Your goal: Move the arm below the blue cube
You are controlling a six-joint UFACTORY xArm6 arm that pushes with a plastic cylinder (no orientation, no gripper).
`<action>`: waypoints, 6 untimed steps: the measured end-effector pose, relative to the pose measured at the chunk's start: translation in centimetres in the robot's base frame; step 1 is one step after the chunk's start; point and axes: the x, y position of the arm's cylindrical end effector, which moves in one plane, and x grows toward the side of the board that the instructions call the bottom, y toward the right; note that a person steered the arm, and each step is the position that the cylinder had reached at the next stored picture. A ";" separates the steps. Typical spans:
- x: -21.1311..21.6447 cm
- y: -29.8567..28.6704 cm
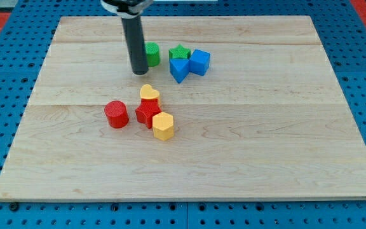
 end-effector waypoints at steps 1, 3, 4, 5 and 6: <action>2.4 1.9; 6.0 6.3; 6.5 9.1; 6.6 9.2; 7.1 8.5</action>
